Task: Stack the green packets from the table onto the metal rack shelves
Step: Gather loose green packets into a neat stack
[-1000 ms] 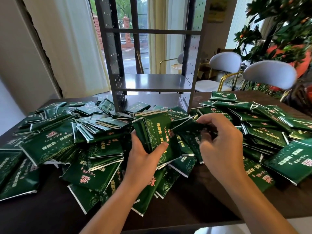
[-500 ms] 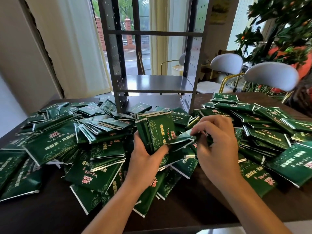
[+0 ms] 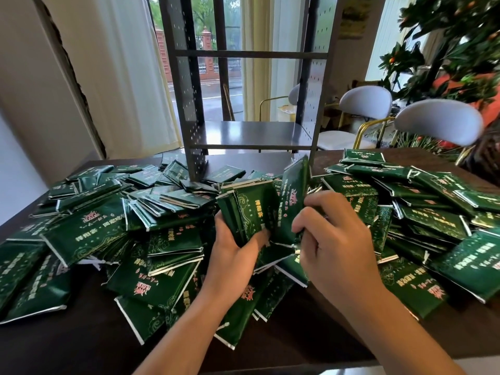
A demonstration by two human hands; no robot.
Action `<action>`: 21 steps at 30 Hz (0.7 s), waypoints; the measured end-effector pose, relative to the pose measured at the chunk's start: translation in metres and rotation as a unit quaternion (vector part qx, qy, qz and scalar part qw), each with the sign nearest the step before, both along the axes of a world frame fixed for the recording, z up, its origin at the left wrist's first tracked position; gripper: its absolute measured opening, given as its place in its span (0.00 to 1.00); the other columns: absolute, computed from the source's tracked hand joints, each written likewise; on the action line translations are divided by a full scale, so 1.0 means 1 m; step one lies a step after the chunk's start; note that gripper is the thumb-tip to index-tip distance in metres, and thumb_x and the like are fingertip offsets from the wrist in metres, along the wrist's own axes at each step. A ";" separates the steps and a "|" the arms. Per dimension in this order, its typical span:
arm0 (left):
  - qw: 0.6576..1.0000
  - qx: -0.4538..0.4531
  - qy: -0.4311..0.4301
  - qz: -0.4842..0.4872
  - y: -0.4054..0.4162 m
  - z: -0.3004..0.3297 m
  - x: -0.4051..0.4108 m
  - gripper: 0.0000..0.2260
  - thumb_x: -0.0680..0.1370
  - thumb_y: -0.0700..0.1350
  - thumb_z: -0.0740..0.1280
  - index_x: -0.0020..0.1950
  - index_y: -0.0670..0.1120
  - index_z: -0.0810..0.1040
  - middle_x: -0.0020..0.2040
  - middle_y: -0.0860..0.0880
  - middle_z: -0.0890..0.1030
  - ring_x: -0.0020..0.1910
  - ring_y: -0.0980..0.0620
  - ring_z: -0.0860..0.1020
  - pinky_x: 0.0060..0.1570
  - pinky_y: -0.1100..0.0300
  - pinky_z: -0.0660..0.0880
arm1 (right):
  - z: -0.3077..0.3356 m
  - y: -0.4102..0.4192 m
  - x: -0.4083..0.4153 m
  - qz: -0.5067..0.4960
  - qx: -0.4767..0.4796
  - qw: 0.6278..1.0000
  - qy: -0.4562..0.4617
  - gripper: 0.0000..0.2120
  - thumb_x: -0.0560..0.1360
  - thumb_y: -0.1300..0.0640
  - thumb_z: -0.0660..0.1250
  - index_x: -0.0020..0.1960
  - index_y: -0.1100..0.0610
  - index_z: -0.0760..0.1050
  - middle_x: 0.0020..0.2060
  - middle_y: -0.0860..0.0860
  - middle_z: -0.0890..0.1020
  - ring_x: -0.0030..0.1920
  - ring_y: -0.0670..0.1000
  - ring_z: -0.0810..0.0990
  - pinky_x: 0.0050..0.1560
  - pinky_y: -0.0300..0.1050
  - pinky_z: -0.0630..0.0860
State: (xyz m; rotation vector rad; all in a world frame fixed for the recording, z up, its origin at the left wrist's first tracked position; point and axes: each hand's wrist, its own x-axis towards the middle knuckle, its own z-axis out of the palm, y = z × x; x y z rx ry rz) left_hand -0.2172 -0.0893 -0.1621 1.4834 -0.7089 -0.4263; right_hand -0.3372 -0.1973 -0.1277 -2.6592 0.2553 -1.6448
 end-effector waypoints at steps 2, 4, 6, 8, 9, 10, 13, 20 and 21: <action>0.998 -0.047 0.018 -0.039 0.000 0.001 -0.002 0.27 0.76 0.46 0.74 0.71 0.52 0.66 0.60 0.53 0.83 0.60 0.57 0.80 0.64 0.49 0.75 | -0.001 0.011 0.003 0.032 -0.009 0.999 0.014 0.10 0.73 0.68 0.60 0.37 0.61 0.78 0.43 0.56 0.79 0.44 0.54 0.79 0.32 0.43 0.77; 0.986 -0.111 0.091 -0.078 0.000 0.002 -0.002 0.42 0.65 0.59 0.81 0.72 0.45 0.66 0.61 0.41 0.81 0.61 0.48 0.81 0.60 0.51 0.78 | -0.007 0.022 0.008 0.056 -0.023 0.998 0.030 0.09 0.72 0.68 0.61 0.37 0.61 0.77 0.42 0.56 0.79 0.43 0.55 0.79 0.32 0.43 0.76; 0.982 -0.120 0.114 -0.095 0.000 0.002 -0.002 0.48 0.61 0.64 0.81 0.71 0.42 0.66 0.60 0.36 0.80 0.58 0.44 0.82 0.55 0.56 0.79 | -0.017 0.030 0.011 0.067 -0.031 0.996 0.045 0.09 0.72 0.68 0.61 0.37 0.61 0.77 0.41 0.55 0.78 0.44 0.56 0.78 0.31 0.45 0.76; 0.990 -0.094 0.074 -0.072 0.000 -0.001 -0.001 0.28 0.72 0.52 0.73 0.69 0.47 0.69 0.57 0.43 0.83 0.58 0.46 0.82 0.54 0.57 0.79 | -0.023 0.030 0.013 0.068 -0.030 0.996 0.050 0.08 0.71 0.68 0.62 0.37 0.60 0.77 0.42 0.55 0.78 0.46 0.57 0.79 0.34 0.47 0.76; 0.992 -0.089 0.069 -0.057 0.000 -0.004 0.001 0.22 0.75 0.47 0.68 0.68 0.49 0.70 0.56 0.47 0.84 0.58 0.48 0.82 0.55 0.56 0.78 | -0.024 0.027 0.014 0.073 -0.026 0.996 0.053 0.07 0.71 0.67 0.63 0.38 0.60 0.78 0.43 0.54 0.79 0.47 0.57 0.79 0.36 0.47 0.77; 0.993 -0.085 0.075 -0.046 0.000 -0.006 0.004 0.20 0.75 0.46 0.66 0.68 0.51 0.71 0.57 0.49 0.84 0.59 0.50 0.81 0.57 0.55 0.77 | -0.025 0.023 0.014 0.082 -0.018 0.995 0.056 0.08 0.71 0.67 0.63 0.40 0.59 0.79 0.45 0.54 0.79 0.49 0.56 0.79 0.39 0.47 0.78; 0.982 -0.096 0.155 -0.047 0.001 -0.002 0.007 0.37 0.70 0.63 0.74 0.74 0.48 0.68 0.68 0.45 0.78 0.70 0.47 0.74 0.71 0.44 0.67 | -0.028 0.017 0.013 0.147 0.068 0.985 0.057 0.13 0.72 0.67 0.63 0.51 0.58 0.83 0.51 0.50 0.83 0.57 0.51 0.81 0.53 0.45 0.80; 0.996 -0.049 0.069 -0.025 -0.002 -0.001 0.004 0.47 0.64 0.69 0.76 0.78 0.54 0.63 0.69 0.53 0.77 0.71 0.50 0.73 0.73 0.39 0.65 | -0.019 0.010 0.001 0.270 0.399 0.873 -0.073 0.12 0.76 0.56 0.62 0.45 0.57 0.84 0.44 0.48 0.87 0.55 0.50 0.85 0.57 0.42 0.79; 0.997 -0.044 0.067 -0.022 -0.002 -0.001 0.003 0.47 0.65 0.69 0.75 0.78 0.55 0.62 0.69 0.54 0.77 0.71 0.51 0.73 0.73 0.40 0.65 | -0.018 0.007 0.001 0.249 0.398 0.879 -0.084 0.13 0.76 0.55 0.62 0.41 0.57 0.82 0.41 0.48 0.86 0.53 0.49 0.85 0.59 0.42 0.78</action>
